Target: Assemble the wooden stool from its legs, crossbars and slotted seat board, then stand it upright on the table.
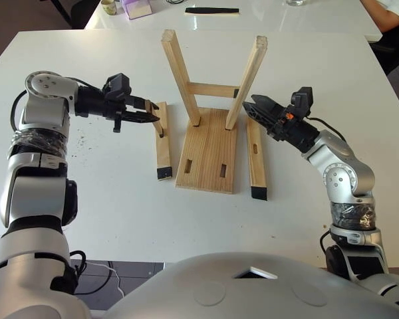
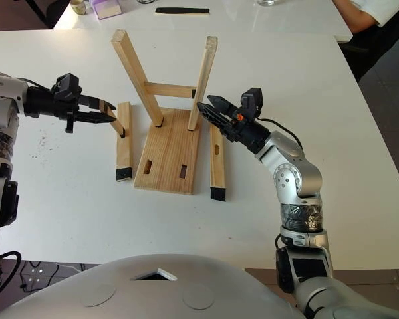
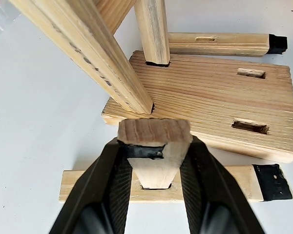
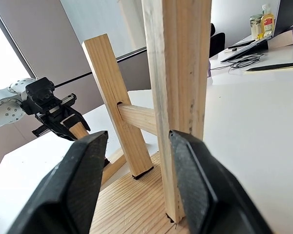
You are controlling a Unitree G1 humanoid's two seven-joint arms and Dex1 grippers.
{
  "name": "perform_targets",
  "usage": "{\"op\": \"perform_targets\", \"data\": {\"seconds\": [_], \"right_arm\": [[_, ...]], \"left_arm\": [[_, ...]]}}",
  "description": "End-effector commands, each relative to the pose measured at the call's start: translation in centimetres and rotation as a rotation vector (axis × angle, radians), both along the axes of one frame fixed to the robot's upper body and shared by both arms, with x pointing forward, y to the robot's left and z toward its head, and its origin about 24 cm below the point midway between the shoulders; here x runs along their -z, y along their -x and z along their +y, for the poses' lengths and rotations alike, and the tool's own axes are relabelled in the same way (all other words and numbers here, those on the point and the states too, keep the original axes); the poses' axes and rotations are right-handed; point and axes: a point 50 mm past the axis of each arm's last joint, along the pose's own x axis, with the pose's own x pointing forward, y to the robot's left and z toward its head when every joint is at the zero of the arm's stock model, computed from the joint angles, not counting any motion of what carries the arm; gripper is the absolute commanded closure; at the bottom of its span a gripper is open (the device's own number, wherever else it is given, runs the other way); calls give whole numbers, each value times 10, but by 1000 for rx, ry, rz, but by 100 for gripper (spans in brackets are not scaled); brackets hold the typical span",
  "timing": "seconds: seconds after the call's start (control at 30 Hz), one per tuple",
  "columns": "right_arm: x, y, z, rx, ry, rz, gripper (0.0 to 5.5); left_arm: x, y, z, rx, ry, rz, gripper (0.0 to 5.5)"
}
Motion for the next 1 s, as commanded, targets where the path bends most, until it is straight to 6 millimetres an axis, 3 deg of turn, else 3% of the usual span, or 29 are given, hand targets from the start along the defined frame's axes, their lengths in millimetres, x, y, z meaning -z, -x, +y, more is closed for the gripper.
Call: {"op": "perform_targets", "data": {"seconds": [0.03, 0.13, 0.27, 0.33, 0.47, 0.57, 0.73, 0.8, 0.87, 0.93, 1.0], "right_arm": [[-3, -3, 0, 5, -3, -5, 319], [-3, -4, 0, 13, -5, -7, 319], [-2, -2, -1, 35, -12, -8, 319], [0, 0, -3, 54, -19, -7, 319], [3, 6, -7, 95, -36, 3, 319], [7, 12, -8, 123, -44, 17, 319], [11, 16, -8, 150, -44, 32, 319], [11, 18, -10, 158, -39, 35, 319], [10, 19, -14, 172, -38, 37, 319], [9, 18, -18, 188, -36, 42, 319], [8, 14, -17, 187, -30, 51, 319]], "left_arm": [[48, 16, 3, -32, -69, 183, 420], [40, 8, -3, -36, -32, 156, 420], [21, -3, -5, -124, 3, -3, 420], [5, -3, 0, -180, 38, -70, 380], [-4, 25, 22, -261, -9, -169, 317], [1, 51, 33, -298, -46, -132, 317], [5, 94, 44, -488, 54, -67, 317], [3, 95, 49, -703, 131, -147, 317], [-3, 82, 52, -992, 207, -287, 317], [-13, 70, 33, -1192, 370, -395, 317], [-20, 61, -5, -1319, 575, -419, 317]]}}
